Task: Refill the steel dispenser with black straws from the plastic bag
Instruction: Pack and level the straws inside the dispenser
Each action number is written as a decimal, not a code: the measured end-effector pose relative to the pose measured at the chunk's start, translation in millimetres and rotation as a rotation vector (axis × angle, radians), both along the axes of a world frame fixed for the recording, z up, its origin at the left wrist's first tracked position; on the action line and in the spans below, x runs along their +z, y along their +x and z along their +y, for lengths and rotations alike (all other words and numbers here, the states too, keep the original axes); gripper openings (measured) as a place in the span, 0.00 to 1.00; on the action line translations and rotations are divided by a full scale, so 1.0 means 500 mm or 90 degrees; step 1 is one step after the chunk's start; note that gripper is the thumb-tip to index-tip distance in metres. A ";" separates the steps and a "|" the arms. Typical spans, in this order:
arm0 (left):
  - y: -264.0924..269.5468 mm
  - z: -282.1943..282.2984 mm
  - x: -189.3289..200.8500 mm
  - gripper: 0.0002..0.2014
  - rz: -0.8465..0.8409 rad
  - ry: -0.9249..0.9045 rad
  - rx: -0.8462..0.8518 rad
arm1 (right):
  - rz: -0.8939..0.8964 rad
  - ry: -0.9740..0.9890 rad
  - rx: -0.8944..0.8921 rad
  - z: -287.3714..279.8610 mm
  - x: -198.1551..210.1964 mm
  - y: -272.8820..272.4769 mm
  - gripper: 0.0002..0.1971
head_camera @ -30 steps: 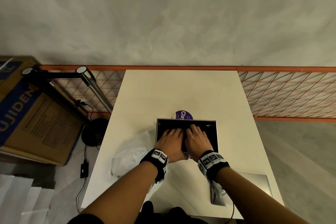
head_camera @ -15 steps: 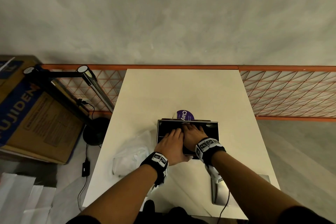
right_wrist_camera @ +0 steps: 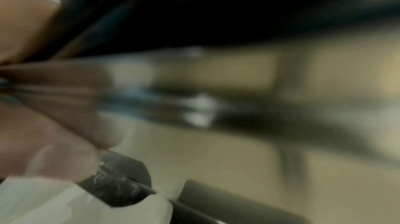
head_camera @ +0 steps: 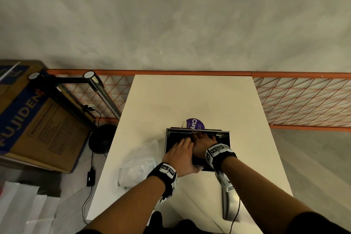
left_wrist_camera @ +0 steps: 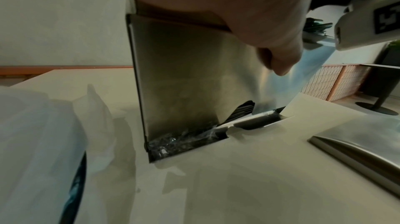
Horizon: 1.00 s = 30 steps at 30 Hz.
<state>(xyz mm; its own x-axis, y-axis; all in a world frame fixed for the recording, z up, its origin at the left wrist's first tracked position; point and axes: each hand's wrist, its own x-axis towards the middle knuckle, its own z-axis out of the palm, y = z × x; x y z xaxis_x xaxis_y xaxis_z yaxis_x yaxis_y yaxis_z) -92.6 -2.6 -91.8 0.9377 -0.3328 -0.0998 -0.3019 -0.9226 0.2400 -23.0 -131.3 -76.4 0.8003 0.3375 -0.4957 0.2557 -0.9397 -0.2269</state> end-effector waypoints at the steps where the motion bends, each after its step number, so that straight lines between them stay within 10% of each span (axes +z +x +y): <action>1: 0.000 0.001 0.000 0.42 -0.001 -0.001 -0.003 | 0.002 -0.001 -0.001 -0.001 0.002 0.001 0.31; 18: 0.002 0.005 0.008 0.42 -0.071 -0.029 -0.035 | 0.015 -0.010 0.007 -0.010 -0.001 0.014 0.30; 30: -0.007 -0.003 0.002 0.63 -0.039 0.052 0.008 | -0.077 0.014 0.095 -0.042 0.021 -0.029 0.34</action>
